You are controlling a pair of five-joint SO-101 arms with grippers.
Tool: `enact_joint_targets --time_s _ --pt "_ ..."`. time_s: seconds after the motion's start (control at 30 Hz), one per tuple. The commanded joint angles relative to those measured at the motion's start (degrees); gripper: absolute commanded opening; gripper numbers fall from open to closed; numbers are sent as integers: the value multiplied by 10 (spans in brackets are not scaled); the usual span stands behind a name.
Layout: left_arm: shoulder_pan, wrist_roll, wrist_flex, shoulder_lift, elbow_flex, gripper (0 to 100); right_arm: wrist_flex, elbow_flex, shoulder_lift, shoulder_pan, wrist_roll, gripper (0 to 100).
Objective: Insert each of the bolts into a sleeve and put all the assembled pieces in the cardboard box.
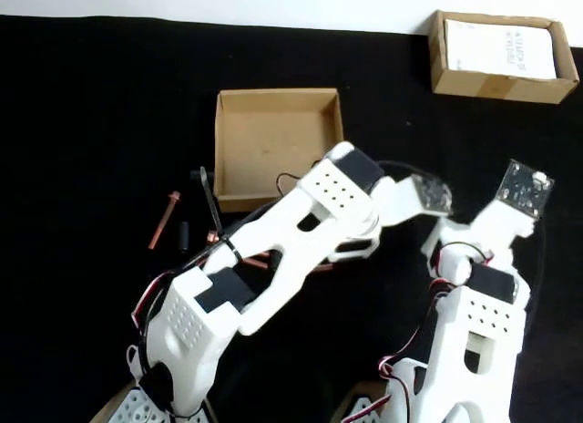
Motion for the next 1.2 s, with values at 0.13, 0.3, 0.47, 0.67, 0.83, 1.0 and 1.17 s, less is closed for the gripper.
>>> enact_joint_targets --time_s 0.13,0.3,0.47,0.67,0.83,1.0,1.17 --pt "-22 -5 -26 57 -6 187 -10 -15 -17 15 22 8" --pt "-21 -5 -30 83 -6 185 -10 -42 -17 15 22 8" --pt "-22 -1 -59 119 -6 184 -7 -66 -13 15 22 8" --pt "-13 -1 -62 125 -7 101 -7 -69 -13 15 22 8" --pt "-8 -1 -59 130 -22 19 6 -70 -16 16 21 8" --pt "-12 54 -67 129 -31 8 41 -97 -16 16 18 8" --pt "-14 105 -55 124 -91 9 109 -145 -17 0 18 8"
